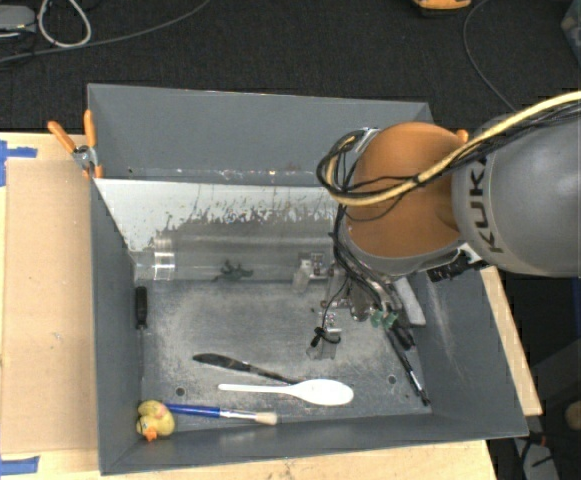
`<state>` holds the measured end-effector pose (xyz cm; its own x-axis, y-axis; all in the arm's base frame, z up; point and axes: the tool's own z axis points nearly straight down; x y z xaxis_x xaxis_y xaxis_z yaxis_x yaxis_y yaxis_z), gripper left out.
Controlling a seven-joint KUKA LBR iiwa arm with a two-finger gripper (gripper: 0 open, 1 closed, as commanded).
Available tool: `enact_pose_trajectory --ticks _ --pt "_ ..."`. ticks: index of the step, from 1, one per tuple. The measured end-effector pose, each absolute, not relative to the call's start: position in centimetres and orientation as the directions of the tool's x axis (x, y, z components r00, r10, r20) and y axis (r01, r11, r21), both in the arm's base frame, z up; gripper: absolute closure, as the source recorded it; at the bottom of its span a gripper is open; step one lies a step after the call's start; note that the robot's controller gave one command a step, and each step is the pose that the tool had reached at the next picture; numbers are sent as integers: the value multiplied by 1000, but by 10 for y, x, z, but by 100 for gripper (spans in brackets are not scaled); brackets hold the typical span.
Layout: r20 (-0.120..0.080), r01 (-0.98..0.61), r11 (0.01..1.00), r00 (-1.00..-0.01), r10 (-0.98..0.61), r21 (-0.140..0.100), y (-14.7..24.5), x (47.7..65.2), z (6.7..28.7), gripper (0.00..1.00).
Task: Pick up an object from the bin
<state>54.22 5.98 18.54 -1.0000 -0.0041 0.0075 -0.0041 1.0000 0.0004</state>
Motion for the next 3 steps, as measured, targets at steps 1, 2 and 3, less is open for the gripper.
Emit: enact_pose_trajectory --ticks 1,2,3 --pt "1 -2 1000 -1000 -2 1 59 544 188 0" --pt "0 7 1000 -1000 7 1 59 505 104 0" --pt "-2 -107 994 -994 -107 1 65 490 101 0"
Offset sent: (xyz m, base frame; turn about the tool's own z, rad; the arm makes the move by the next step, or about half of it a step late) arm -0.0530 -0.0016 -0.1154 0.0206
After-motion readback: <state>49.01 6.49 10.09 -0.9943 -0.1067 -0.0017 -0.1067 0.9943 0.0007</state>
